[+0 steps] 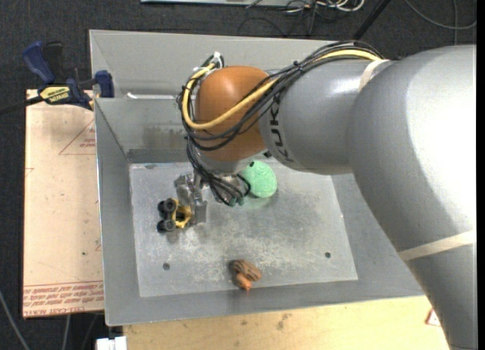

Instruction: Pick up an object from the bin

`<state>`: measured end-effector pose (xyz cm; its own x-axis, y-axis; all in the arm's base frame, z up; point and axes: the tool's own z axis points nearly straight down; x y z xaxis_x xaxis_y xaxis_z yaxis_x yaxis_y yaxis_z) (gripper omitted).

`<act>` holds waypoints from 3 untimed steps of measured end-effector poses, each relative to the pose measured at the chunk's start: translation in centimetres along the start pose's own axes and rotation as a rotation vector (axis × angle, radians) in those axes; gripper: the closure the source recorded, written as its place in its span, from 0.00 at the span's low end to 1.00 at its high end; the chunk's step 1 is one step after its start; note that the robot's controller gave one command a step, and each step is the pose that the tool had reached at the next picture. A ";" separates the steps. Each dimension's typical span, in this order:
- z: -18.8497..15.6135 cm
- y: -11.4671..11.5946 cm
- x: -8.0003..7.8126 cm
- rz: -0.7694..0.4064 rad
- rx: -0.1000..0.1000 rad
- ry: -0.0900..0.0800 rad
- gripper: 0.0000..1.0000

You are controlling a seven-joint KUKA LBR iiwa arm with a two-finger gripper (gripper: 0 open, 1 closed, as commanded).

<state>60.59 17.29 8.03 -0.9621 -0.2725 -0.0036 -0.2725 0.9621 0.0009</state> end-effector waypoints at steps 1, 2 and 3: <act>0.0 0.0 0.0 0.000 -0.001 0.000 1.00; -4.3 -1.3 2.1 -0.017 -0.002 0.011 1.00; -10.7 -0.4 -0.5 0.024 0.000 0.001 1.00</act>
Offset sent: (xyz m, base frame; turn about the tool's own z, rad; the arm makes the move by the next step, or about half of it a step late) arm -0.0238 -0.0331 0.0853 -0.0295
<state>61.16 17.04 18.78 -0.9684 -0.2493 -0.0025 -0.2493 0.9684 0.0008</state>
